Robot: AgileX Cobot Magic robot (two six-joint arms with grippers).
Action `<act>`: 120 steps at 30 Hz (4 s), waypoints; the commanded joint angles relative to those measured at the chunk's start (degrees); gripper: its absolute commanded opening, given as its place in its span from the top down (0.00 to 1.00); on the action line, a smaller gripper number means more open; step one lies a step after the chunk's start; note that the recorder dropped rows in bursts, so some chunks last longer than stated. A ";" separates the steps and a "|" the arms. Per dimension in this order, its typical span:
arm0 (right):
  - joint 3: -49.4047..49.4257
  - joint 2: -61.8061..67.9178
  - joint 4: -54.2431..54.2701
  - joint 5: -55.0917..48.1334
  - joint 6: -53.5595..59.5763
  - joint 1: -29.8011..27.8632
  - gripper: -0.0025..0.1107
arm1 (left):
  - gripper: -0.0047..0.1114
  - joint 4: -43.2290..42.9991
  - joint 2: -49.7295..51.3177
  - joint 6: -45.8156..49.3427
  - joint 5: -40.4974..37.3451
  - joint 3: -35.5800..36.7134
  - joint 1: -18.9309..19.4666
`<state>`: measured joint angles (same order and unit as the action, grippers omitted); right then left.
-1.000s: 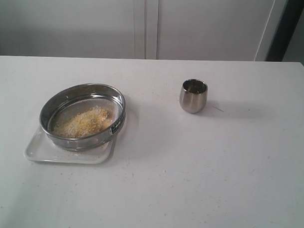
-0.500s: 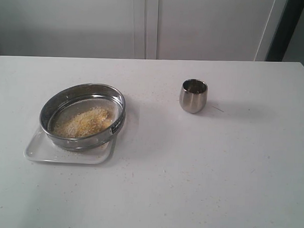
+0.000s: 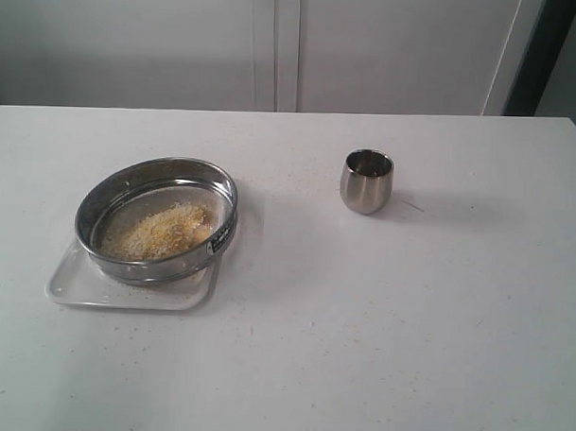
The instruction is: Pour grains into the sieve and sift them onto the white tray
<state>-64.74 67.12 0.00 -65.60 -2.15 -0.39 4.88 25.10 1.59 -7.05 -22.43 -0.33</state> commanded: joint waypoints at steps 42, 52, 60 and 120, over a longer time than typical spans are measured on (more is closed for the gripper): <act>0.20 -0.36 -0.49 0.24 -0.08 -0.28 0.98 | 0.96 3.99 52.09 -1.59 -24.21 -34.46 -0.37; 0.20 -0.36 -0.49 0.24 -0.08 -0.28 0.98 | 0.96 4.87 63.16 -1.59 -29.87 -45.40 -0.37; 0.20 -0.36 -0.49 0.24 -0.08 -0.28 0.98 | 0.96 5.64 75.13 -1.59 -33.90 -55.26 -0.82; 0.20 -0.36 -0.49 0.53 -0.08 -0.28 0.98 | 0.79 -2.03 96.44 -0.65 -33.26 -70.68 -8.38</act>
<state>-64.74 67.12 0.00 -65.60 -2.24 -0.39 2.57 121.07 1.41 -39.76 -93.09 -8.51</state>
